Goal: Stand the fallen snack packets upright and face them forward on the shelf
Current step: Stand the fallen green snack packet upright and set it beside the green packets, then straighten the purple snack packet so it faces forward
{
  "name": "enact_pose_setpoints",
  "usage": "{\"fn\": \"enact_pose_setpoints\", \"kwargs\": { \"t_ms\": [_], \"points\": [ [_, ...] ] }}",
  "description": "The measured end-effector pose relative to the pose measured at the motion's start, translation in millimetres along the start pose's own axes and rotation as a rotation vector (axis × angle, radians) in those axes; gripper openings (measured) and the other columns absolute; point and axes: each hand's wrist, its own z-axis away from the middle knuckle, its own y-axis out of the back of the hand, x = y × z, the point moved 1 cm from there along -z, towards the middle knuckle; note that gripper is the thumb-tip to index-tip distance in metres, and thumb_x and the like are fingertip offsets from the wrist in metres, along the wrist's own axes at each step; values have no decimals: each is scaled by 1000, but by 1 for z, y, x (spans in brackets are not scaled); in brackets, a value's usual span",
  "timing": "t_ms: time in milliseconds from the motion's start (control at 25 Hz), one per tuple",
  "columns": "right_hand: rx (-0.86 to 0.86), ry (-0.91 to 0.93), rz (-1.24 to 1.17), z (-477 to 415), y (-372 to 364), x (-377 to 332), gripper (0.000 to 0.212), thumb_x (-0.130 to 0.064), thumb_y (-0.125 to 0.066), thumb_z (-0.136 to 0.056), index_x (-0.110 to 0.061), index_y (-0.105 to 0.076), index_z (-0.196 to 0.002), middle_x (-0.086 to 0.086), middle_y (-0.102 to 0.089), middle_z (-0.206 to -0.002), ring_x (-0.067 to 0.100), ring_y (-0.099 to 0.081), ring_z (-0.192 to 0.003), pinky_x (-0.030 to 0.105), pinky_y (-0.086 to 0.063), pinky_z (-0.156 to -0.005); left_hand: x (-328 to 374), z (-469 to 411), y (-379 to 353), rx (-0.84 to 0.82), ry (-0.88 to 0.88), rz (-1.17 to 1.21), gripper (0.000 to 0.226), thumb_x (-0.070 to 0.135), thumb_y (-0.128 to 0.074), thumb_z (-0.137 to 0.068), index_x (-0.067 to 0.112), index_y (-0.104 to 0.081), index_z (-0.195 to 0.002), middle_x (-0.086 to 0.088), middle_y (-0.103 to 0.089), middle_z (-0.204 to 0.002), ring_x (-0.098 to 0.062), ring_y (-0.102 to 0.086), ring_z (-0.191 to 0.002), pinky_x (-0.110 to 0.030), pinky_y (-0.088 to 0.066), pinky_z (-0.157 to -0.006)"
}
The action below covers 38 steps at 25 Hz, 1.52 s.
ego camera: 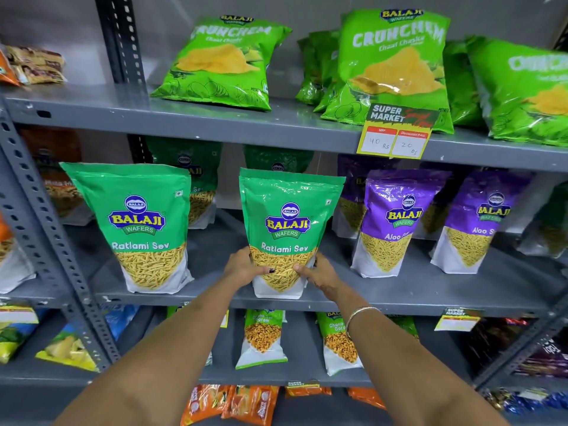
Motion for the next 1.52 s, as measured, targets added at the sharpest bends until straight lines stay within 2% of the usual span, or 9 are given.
{"fn": "enact_pose_setpoints", "kwargs": {
  "t_ms": [200,400,600,680,800,1000,1200,1280,1520],
  "points": [
    [-16,-25,39,2,3,-2,71,-20,-71,-78,-5,-34,-136,13,-46,-141,30,-43,-132,44,-36,-111,0,3,4,-108,75,7,67,30,-72,-76,7,-43,-132,-11,-51,-139,-29,-48,-128,-36,-41,-101],
    [90,-112,225,8,39,0,78,-33,-69,-79,2,-31,-138,16,-41,-143,30,-42,-131,37,-37,-105,9,5,14,-692,439,-326,48,46,-52,-87,4,-52,-109,-15,-50,-141,-28,-51,-128,-41,-39,-105],
    [184,-274,502,6,127,25,42,-41,-57,-86,-13,-44,-59,15,-52,-72,23,-49,-79,28,-41,-80,67,4,-37,-972,452,-359,51,45,-36,-94,2,-47,-119,-18,-40,-148,-29,-40,-137,-46,-36,-106],
    [182,-260,422,2,171,40,35,-36,-59,-86,-4,-62,-98,15,-63,-100,28,-59,-99,34,-43,-95,95,-2,-74,-926,376,-284,58,41,-37,-94,0,-33,-135,-18,-36,-150,-30,-38,-138,-50,-33,-109],
    [163,-247,331,-11,228,57,80,-35,-63,-84,5,-25,-142,15,-37,-145,29,-33,-139,32,-33,-107,129,-19,-132,-638,205,-43,66,35,-50,-91,7,-25,-145,-12,-25,-155,-26,-32,-140,-41,-38,-108],
    [50,-75,17,-60,268,85,100,-13,-78,-71,2,-12,-145,10,-23,-154,23,-22,-144,32,-24,-114,162,-40,-201,-222,40,428,38,13,-78,-68,20,-51,-94,-9,-49,-136,-14,-47,-111,-21,-43,-77],
    [-61,6,-64,-70,262,93,58,6,-77,-67,-5,-39,-110,6,-57,-107,13,-58,-93,11,-51,-72,161,-38,-219,-157,12,463,67,16,-75,-48,8,-59,-112,-13,-65,-113,-7,-67,-83,-15,-52,-76],
    [-19,8,-37,-65,263,95,60,0,-81,-64,-8,-38,-104,8,-54,-106,15,-55,-94,21,-51,-80,162,-31,-218,-136,23,468,54,13,-74,-51,12,-62,-103,-15,-66,-114,3,-68,-73,-26,-56,-86],
    [-1,-4,168,-29,263,99,91,-36,-88,-48,-5,-45,-122,8,-54,-125,23,-51,-119,44,-44,-104,164,0,-214,-108,71,306,45,2,-74,-72,4,-61,-115,-6,-62,-118,-20,-59,-108,-31,-45,-96]
  ]
}}
